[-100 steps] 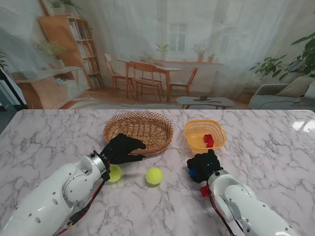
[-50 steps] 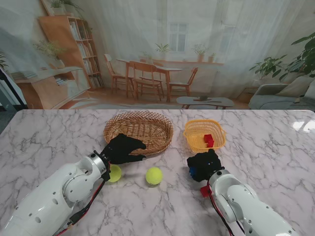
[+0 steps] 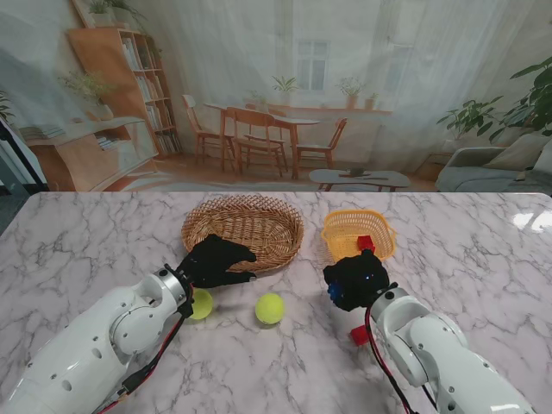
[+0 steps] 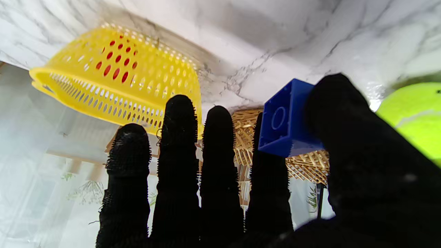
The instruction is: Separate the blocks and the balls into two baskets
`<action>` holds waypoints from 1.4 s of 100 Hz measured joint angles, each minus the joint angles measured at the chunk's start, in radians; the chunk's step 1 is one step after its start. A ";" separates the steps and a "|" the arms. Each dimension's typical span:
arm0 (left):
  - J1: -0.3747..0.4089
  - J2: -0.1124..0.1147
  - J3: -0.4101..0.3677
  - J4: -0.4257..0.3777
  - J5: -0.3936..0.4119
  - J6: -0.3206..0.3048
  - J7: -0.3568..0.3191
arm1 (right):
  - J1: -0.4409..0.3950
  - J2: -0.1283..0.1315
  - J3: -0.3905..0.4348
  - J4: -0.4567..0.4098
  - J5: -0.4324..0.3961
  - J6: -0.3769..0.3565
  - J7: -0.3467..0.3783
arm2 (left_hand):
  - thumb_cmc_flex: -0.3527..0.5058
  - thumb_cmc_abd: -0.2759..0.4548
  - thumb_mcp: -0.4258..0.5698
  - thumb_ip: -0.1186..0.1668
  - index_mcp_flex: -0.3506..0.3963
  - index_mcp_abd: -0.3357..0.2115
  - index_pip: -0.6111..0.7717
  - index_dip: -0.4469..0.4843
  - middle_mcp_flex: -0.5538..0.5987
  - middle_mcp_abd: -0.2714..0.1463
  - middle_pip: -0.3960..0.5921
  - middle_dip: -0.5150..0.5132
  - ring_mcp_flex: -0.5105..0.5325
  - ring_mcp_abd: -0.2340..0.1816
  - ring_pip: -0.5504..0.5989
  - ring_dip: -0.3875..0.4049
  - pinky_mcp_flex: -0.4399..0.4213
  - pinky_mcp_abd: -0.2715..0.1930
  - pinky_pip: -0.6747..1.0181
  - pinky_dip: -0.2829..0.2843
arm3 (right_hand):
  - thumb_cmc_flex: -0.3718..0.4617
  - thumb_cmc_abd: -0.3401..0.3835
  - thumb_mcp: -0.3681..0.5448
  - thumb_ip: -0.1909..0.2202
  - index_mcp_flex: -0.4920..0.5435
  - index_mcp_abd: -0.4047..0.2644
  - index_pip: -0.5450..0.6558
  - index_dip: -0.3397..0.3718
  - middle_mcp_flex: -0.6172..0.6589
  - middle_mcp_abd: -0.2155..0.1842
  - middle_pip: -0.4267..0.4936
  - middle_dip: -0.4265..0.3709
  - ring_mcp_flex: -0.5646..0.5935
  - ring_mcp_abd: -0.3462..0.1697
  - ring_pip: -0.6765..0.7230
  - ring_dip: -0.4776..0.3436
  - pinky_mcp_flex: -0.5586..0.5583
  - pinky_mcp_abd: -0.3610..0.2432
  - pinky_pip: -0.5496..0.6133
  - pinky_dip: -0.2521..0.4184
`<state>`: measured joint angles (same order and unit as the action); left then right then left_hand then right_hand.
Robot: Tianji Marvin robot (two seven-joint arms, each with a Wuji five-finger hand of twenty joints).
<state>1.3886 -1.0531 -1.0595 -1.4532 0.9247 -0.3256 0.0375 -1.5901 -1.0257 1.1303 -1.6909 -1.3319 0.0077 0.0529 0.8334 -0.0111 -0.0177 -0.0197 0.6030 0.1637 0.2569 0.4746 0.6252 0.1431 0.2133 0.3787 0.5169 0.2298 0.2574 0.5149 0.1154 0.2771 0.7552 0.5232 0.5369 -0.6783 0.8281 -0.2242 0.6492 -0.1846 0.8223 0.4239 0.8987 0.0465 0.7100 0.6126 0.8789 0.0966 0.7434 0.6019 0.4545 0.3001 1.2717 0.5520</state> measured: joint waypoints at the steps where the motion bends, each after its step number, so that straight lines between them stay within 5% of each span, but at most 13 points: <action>1: 0.000 0.000 0.000 0.000 0.000 0.000 0.000 | 0.001 0.000 0.002 -0.001 -0.001 -0.002 0.001 | 0.000 0.000 0.000 0.000 0.000 0.000 0.000 0.000 0.000 0.000 0.000 0.000 0.000 0.000 0.000 0.000 0.000 0.000 0.000 0.000 | 0.000 0.000 0.000 0.000 0.000 0.000 0.000 0.000 0.000 0.000 0.000 0.000 0.000 0.000 0.000 0.000 0.000 0.000 0.000 -0.001; 58: 0.000 0.000 0.001 0.000 -0.003 0.000 -0.002 | 0.238 0.009 -0.014 0.116 -0.017 -0.063 0.091 | 0.000 0.000 0.000 0.000 0.000 0.000 0.000 0.000 0.000 0.000 0.000 0.000 0.000 0.000 0.000 0.000 0.000 0.000 0.000 0.000 | 0.000 0.001 -0.004 0.000 0.000 0.000 0.000 0.000 0.000 0.001 0.000 0.000 0.000 0.000 -0.001 0.000 0.000 0.000 0.000 -0.006; 84: -0.001 0.000 0.001 0.000 0.002 -0.002 0.000 | 0.401 0.019 -0.127 0.290 0.003 -0.035 0.057 | 0.000 0.000 0.000 0.000 0.000 0.000 0.000 0.000 0.000 0.000 0.000 0.000 0.000 0.000 0.000 0.000 0.000 0.000 0.000 0.000 | -0.001 0.006 -0.005 0.000 -0.001 0.000 0.000 0.000 -0.029 0.001 0.000 -0.003 0.000 0.000 -0.006 -0.002 0.000 0.000 0.000 -0.015; 110: -0.001 0.000 0.001 0.000 0.005 -0.002 0.001 | 0.521 0.019 -0.269 0.436 0.070 0.024 0.002 | 0.000 0.000 0.000 0.000 0.000 0.000 0.000 0.000 0.000 0.000 0.000 0.000 0.000 0.000 0.000 0.000 0.000 0.000 0.000 0.000 | -0.054 0.102 -0.030 0.000 -0.030 0.017 -0.015 0.012 -0.098 0.000 -0.009 -0.039 -0.059 -0.013 -0.008 -0.015 -0.032 -0.002 0.001 -0.015; 127: -0.001 0.000 0.000 0.000 0.006 -0.003 0.001 | 0.563 0.011 -0.320 0.474 0.137 0.064 0.002 | 0.000 0.000 0.000 0.000 0.000 0.000 0.000 0.000 0.000 0.000 0.000 0.000 0.000 0.000 0.000 0.000 0.000 0.000 0.000 0.000 | -0.135 0.174 -0.025 0.092 -0.020 0.072 -0.155 0.085 -0.149 0.014 -0.034 -0.077 -0.088 -0.013 -0.008 -0.021 -0.052 -0.003 0.004 -0.013; 140: -0.001 0.001 0.000 0.000 0.007 -0.004 0.001 | 0.578 0.007 -0.341 0.489 0.136 0.074 0.005 | 0.000 0.000 0.000 0.000 0.000 0.000 0.000 0.000 0.000 0.000 0.000 0.000 0.000 0.000 0.000 0.000 0.000 0.000 0.000 0.000 | -0.197 0.178 -0.051 0.099 -0.088 0.127 -0.262 0.103 -0.233 0.038 -0.083 -0.121 -0.155 -0.005 -0.064 -0.063 -0.088 -0.003 0.006 -0.004</action>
<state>1.3872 -1.0525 -1.0591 -1.4528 0.9314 -0.3296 0.0386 -1.0121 -1.0188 0.7896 -1.2015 -1.1956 0.0820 0.0583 0.8334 -0.0111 -0.0177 -0.0197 0.6030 0.1637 0.2569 0.4746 0.6252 0.1429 0.2133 0.3787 0.5169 0.2298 0.2574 0.5149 0.1154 0.2771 0.7552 0.5232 0.3403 -0.5005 0.7776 -0.1248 0.5616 -0.0581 0.5607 0.5269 0.6653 0.0849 0.6271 0.4916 0.7234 0.0915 0.6798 0.5389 0.3668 0.2973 1.2775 0.5481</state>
